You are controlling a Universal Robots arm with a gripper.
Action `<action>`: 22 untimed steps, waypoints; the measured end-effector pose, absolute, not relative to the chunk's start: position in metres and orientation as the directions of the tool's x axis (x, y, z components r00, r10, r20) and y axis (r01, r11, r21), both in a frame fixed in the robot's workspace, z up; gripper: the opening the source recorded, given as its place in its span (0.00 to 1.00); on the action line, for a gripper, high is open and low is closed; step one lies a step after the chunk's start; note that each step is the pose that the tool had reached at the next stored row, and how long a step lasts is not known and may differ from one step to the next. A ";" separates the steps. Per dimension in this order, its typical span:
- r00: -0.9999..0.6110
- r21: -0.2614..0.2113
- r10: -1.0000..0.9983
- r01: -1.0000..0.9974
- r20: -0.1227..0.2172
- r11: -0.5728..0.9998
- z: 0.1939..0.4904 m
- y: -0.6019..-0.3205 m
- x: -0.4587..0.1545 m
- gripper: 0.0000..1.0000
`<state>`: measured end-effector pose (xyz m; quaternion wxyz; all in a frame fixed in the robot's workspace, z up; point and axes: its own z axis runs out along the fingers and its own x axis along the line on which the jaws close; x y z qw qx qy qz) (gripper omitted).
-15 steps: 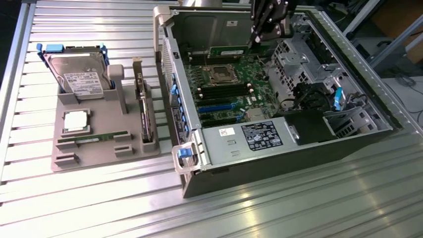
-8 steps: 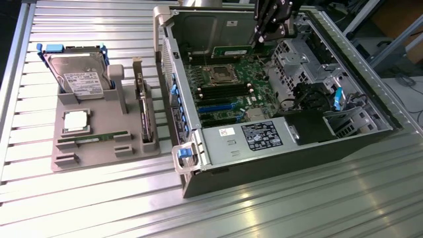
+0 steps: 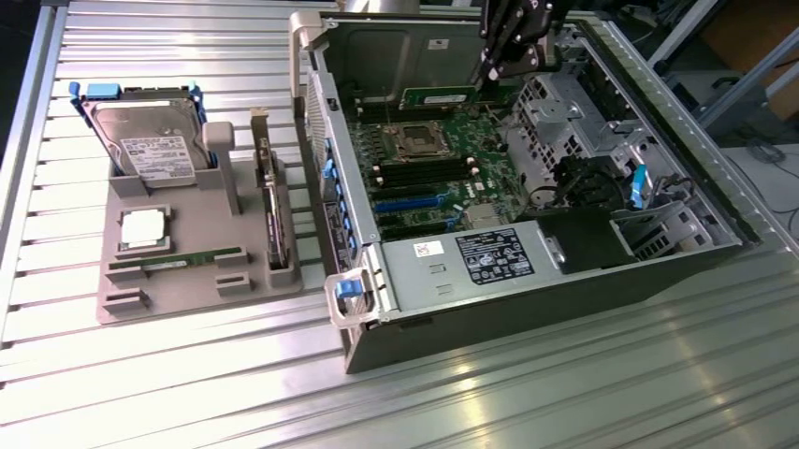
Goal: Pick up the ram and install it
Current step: 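Insert the ram into the slot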
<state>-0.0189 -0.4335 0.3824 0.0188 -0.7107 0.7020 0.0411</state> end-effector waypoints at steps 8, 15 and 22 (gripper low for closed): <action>0.006 0.031 -0.996 -0.999 -0.092 -0.009 0.363 -0.433 -0.019 0.12; 0.005 0.031 -0.996 -0.999 -0.094 -0.008 0.345 -0.433 -0.019 0.12; 0.005 0.031 -0.996 -0.999 -0.094 -0.008 0.334 -0.433 -0.019 0.12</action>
